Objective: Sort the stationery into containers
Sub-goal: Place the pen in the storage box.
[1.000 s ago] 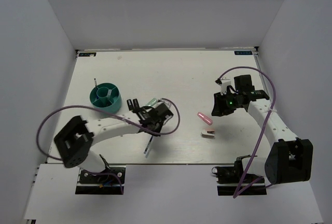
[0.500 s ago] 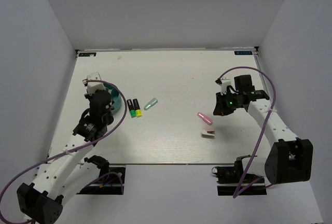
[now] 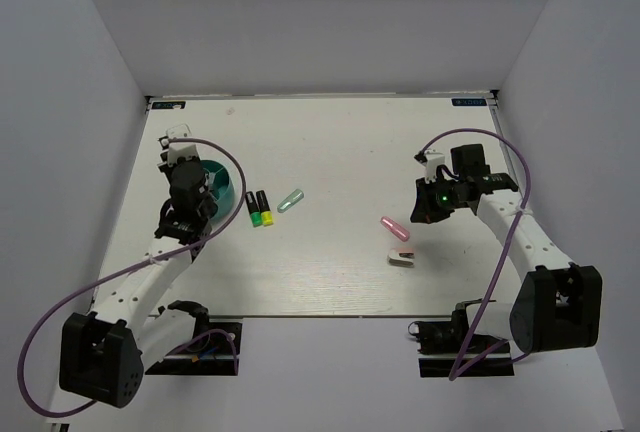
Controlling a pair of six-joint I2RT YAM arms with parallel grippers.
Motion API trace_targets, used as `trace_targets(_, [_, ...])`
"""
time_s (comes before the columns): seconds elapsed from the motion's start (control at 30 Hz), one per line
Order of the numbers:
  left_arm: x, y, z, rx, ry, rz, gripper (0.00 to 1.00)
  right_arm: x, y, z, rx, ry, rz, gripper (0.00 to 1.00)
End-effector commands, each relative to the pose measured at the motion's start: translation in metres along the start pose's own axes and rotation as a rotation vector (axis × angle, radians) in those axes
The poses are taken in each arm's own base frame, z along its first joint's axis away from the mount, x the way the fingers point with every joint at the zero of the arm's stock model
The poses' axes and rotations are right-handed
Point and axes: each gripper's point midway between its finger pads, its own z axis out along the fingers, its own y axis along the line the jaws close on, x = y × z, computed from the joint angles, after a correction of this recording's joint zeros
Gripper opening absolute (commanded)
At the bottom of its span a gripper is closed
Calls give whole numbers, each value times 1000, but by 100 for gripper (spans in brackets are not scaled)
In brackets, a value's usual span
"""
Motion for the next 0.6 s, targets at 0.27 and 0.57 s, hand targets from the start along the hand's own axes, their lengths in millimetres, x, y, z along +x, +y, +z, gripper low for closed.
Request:
trace_targets(0.27, [16,-12,9,40,-44,-39,0,-1,-2,2,-3,5,-13,0])
trace_targets(0.57, [38,-14,9,47,-58,-32,0,0,-2,4,-11,10,-12,0])
